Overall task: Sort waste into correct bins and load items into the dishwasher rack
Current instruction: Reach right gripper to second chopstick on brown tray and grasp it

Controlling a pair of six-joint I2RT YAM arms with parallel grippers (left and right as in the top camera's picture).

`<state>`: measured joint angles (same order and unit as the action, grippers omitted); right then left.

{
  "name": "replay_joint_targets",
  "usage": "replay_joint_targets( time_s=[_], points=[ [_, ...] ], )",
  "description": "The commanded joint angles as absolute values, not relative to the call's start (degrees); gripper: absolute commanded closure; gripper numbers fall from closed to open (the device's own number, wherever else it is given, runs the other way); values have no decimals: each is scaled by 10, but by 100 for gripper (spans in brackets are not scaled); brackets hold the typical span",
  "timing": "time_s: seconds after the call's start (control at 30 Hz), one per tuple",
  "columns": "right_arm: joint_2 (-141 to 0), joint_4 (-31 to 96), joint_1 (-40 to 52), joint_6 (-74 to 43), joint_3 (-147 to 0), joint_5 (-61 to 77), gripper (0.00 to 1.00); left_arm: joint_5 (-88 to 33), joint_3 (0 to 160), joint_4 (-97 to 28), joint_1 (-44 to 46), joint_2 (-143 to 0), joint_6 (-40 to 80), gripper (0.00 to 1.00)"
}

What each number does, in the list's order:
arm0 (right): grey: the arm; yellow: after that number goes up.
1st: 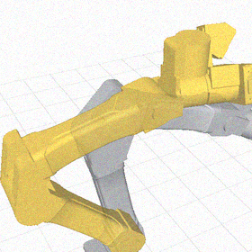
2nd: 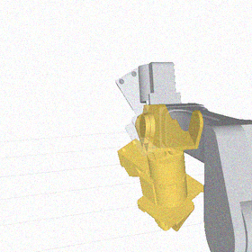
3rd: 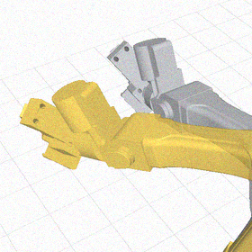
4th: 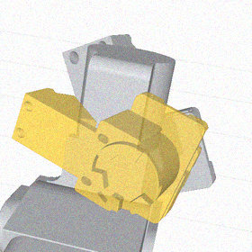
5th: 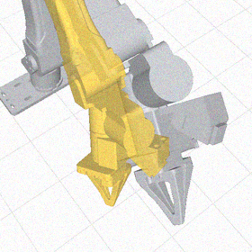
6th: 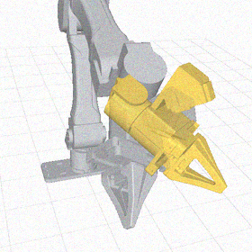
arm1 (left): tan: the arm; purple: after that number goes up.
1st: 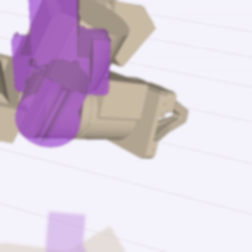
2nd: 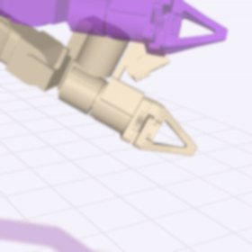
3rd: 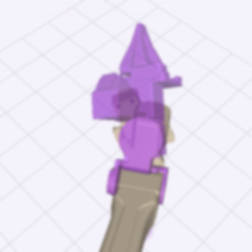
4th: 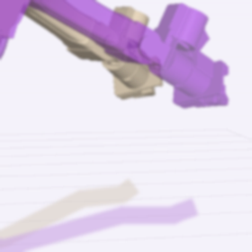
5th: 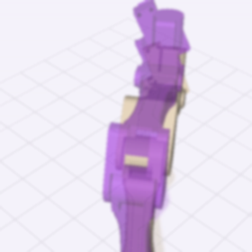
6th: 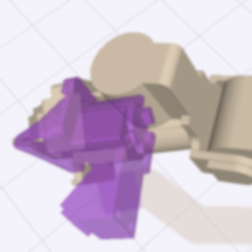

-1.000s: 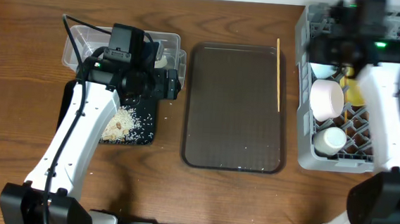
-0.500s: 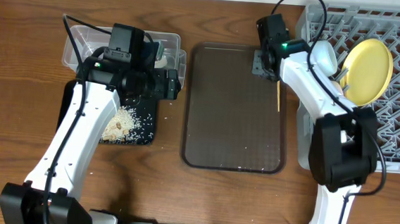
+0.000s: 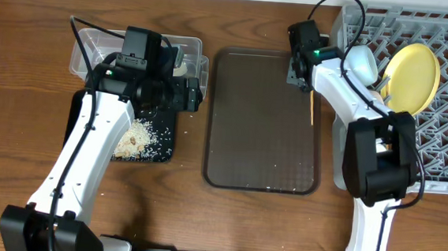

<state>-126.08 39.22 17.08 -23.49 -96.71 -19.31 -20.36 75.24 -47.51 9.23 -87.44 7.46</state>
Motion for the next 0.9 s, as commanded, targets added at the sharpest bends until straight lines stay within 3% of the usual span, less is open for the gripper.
replay_joint_targets(
  time_s=[0.0,0.87],
  points=[
    [-1276,388,155,-236,-971,-199,61,-198,759,-475,95,-878,73,10],
    [-1288,382,149,-208,-971,-161,70,-198,759,-475,95,-878,73,11]
  ],
)
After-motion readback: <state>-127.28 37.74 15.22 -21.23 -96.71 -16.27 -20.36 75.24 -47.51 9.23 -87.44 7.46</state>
